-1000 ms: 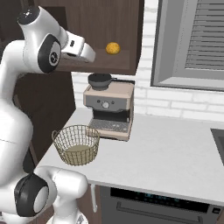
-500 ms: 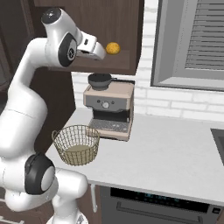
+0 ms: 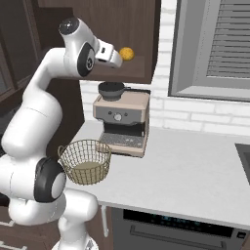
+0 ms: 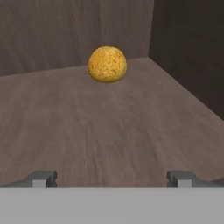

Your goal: Open the cabinet, pick up the bread from the cabinet and place it in the basket. Then move the basket to the dining counter.

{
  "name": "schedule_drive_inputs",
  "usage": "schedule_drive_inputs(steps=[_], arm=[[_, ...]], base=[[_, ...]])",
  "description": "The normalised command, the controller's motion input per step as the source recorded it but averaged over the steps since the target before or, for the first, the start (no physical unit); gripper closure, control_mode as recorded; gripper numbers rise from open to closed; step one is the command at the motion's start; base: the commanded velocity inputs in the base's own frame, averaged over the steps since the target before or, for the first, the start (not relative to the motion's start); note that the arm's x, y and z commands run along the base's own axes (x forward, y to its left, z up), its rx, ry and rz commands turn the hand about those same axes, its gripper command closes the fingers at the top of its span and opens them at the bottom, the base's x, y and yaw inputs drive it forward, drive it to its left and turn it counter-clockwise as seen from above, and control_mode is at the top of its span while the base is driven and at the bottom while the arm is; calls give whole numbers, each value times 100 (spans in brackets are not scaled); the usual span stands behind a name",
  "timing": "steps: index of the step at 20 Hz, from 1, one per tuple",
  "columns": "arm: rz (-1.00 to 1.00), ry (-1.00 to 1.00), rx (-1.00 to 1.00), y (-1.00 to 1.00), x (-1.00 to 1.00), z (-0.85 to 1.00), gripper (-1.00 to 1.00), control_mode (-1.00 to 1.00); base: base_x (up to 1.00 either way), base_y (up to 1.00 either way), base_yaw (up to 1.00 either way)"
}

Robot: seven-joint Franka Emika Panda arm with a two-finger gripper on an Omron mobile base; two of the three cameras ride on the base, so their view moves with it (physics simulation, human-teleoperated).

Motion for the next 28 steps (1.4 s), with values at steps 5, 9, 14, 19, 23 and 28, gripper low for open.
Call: schedule_drive_inputs(steps=[5,9,14,19,23,28], arm=[[0,0,0,0,53,0,-100,-100],[0,0,0,-11,56,0,-100,-100],[0,0,0,-8,51,-2,-100,-100],[0,3,0,-19,42,0,-100,-100],[0,8,0,-13,47,0,-100,-100],[0,10,0,-4,41,0,-100,-100]], base=[[0,0,0],[0,0,0],[0,0,0],[0,0,0],[0,0,0],[0,0,0]])
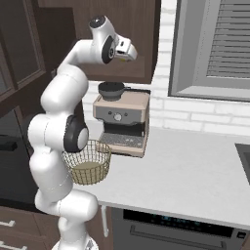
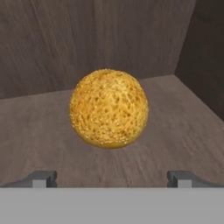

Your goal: Open the cabinet, pick up the bread from the cabinet and place it in the basket. Then move the basket to the dining counter.

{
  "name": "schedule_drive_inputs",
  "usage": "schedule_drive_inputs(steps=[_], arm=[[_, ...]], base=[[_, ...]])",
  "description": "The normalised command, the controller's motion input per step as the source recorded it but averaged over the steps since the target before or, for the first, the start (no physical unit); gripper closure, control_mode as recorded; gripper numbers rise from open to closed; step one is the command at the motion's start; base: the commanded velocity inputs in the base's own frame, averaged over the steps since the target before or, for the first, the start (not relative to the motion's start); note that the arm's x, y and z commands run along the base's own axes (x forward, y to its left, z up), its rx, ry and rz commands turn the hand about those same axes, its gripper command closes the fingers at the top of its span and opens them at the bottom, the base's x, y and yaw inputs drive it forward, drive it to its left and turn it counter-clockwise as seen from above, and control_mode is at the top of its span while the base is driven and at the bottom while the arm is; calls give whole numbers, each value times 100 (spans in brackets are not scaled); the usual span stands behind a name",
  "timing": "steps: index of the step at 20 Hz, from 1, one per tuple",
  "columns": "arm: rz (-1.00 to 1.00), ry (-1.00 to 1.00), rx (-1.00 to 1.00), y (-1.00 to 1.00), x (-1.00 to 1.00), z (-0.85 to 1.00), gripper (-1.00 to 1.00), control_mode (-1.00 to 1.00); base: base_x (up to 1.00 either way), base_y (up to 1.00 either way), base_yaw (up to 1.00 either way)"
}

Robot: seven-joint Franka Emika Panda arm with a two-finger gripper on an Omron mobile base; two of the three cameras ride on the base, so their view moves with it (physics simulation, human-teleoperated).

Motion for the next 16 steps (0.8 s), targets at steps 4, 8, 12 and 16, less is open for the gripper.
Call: schedule_drive_inputs(steps=[4,8,12,16], arm=[[0,12,0,-6,34,0,-100,-100],[0,5,0,-10,29,0,-100,-100],[0,0,0,-8,18,-2,-100,-100],[0,0,0,-7,11,-11,-100,-100]], base=[[0,0,0],[0,0,0],[0,0,0],[0,0,0]])
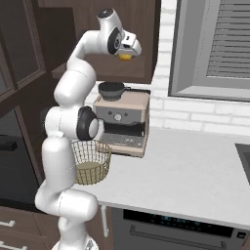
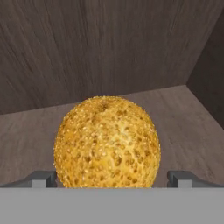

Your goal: Open the cabinet, pick up the bread from the cabinet and place it in the basket. Then move the basket to the dining counter.

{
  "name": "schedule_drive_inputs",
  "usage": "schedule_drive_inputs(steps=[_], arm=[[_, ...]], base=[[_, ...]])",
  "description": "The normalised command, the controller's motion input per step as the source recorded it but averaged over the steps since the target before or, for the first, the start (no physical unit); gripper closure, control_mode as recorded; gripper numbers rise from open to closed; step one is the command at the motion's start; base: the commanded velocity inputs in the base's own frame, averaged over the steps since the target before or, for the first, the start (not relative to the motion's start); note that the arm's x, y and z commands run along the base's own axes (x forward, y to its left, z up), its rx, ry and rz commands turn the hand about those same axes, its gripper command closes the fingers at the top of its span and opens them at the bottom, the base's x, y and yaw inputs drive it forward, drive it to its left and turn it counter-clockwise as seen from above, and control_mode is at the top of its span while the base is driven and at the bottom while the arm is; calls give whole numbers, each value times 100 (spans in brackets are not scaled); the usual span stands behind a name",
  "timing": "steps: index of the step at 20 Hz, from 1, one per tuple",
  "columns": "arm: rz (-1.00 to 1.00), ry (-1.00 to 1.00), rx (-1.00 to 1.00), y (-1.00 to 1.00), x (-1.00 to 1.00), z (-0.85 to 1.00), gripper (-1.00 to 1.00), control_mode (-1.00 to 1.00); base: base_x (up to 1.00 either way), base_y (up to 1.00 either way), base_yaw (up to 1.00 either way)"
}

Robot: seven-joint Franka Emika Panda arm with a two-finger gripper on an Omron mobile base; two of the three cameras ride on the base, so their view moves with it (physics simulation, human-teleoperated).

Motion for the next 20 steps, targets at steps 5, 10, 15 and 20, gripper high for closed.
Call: schedule_drive_inputs(steps=[5,10,15,20], arm=[[0,0,0,-3,8,-22,-100,-100],[0,0,0,0,7,-40,100,-100],[0,-6,0,0,0,-30,100,-100],[0,-21,0,0,0,-34,100,-100]], base=[[0,0,0],[0,0,0],[0,0,0],[0,0,0]])
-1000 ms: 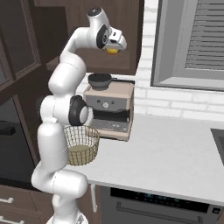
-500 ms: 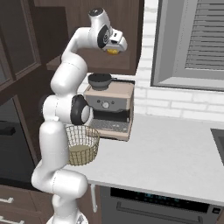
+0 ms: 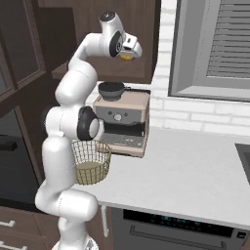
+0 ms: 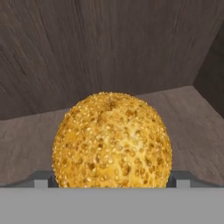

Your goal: Open the cabinet, pick up the bread from the cabinet and place it in the basket. Then move the basket to the dining counter.

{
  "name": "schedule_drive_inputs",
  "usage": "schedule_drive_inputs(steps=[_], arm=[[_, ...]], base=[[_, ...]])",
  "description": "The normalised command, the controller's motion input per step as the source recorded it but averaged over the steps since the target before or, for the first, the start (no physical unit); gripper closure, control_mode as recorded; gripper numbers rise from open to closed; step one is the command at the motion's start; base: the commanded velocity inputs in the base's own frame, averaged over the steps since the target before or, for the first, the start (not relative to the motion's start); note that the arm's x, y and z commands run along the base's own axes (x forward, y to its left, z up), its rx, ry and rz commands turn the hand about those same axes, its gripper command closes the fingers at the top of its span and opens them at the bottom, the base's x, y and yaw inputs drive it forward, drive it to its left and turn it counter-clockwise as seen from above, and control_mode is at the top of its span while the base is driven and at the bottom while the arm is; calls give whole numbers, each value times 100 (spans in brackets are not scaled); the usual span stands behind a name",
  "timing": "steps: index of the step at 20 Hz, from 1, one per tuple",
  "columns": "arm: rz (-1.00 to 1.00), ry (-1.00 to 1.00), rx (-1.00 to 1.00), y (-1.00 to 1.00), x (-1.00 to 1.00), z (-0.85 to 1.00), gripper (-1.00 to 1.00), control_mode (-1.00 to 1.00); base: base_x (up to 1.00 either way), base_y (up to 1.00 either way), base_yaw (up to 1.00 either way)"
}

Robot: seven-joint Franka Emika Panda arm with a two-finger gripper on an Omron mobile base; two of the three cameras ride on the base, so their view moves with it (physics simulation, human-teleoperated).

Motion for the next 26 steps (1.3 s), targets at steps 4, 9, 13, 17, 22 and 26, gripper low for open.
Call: schedule_drive_inputs(steps=[4,9,13,17,22,26], arm=[[0,-29,0,0,-12,-14,100,-100],[0,-36,0,0,-80,9,100,-100],[0,-35,-2,0,-100,10,100,-100],[-1,-37,-1,0,-95,30,100,-100],[-1,-16,-3,3,-97,70,100,-100],[-1,0,0,18,-100,42,100,-100]], base=[[0,0,0],[0,0,0],[0,0,0],[0,0,0],[0,0,0],[0,0,0]])
